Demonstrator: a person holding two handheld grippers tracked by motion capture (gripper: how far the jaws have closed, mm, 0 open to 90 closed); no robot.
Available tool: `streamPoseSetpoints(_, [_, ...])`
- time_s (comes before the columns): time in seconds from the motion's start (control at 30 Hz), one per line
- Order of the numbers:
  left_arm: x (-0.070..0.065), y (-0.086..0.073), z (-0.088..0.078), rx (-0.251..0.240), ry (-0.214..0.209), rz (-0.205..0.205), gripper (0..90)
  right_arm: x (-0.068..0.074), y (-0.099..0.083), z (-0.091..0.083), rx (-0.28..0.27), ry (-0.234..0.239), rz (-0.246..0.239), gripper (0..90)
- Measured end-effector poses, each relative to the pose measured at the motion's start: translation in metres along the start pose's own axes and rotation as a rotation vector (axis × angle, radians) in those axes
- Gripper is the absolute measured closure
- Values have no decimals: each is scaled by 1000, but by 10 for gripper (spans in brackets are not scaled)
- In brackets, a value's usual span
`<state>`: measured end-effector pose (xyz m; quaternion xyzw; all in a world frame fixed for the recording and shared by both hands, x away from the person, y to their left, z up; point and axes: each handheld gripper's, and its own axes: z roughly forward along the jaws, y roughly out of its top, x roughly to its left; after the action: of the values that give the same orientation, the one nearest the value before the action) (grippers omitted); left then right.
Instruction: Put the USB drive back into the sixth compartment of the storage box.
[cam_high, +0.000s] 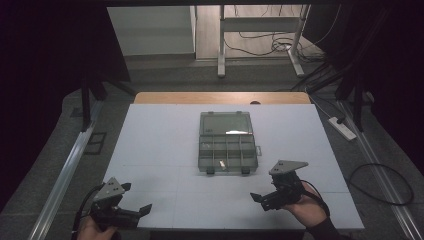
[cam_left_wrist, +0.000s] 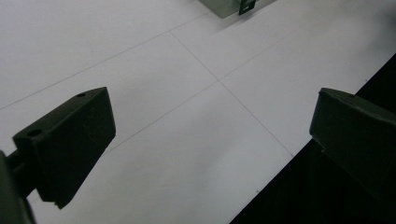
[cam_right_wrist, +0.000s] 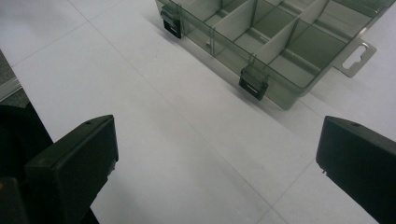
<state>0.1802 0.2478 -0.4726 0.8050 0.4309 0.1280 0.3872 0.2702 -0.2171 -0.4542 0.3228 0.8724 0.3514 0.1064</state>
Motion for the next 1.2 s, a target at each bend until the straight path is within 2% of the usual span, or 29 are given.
streamPoseSetpoints(0.17, [0,0,0,1,0,0,0,-1,-5,-4,-7,-17,-5,0])
streamPoseSetpoints(0.57, [0,0,0,2,1,-1,1,-5,-17,-16,-10,-41,31,0])
streamPoseSetpoints(1.2, [0,0,0,2,1,-2,0,-12,-34,-33,-9,-94,60,0])
